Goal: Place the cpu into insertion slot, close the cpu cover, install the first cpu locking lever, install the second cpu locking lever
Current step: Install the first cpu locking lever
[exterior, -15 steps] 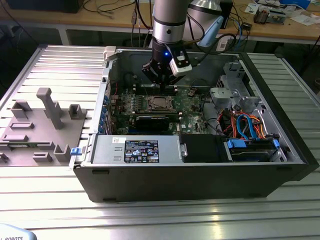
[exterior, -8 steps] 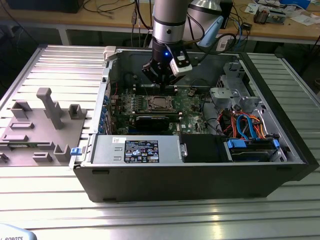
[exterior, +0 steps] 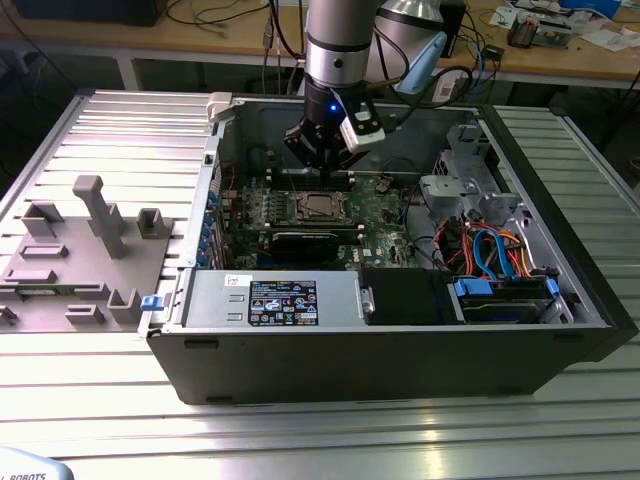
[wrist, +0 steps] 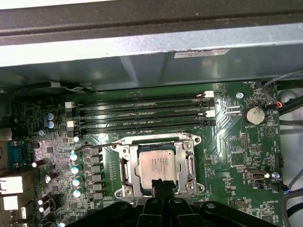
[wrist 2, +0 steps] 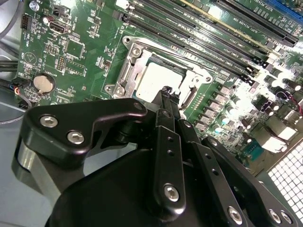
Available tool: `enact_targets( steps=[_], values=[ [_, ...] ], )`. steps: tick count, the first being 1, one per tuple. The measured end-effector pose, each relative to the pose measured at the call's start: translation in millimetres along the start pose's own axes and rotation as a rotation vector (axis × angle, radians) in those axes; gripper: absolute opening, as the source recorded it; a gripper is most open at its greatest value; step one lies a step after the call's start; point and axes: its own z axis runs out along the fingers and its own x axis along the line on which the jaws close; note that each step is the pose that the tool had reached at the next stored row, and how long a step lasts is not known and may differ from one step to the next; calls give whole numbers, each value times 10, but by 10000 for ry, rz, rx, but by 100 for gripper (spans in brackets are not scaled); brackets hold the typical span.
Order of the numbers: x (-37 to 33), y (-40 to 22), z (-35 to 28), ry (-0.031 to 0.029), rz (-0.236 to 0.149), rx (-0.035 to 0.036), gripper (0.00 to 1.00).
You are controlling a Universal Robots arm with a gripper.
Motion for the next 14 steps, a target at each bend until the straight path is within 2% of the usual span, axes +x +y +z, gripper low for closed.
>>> enact_targets(
  steps=[14],
  values=[
    [0, 0, 0, -2, -146, 2, 11]
  ],
)
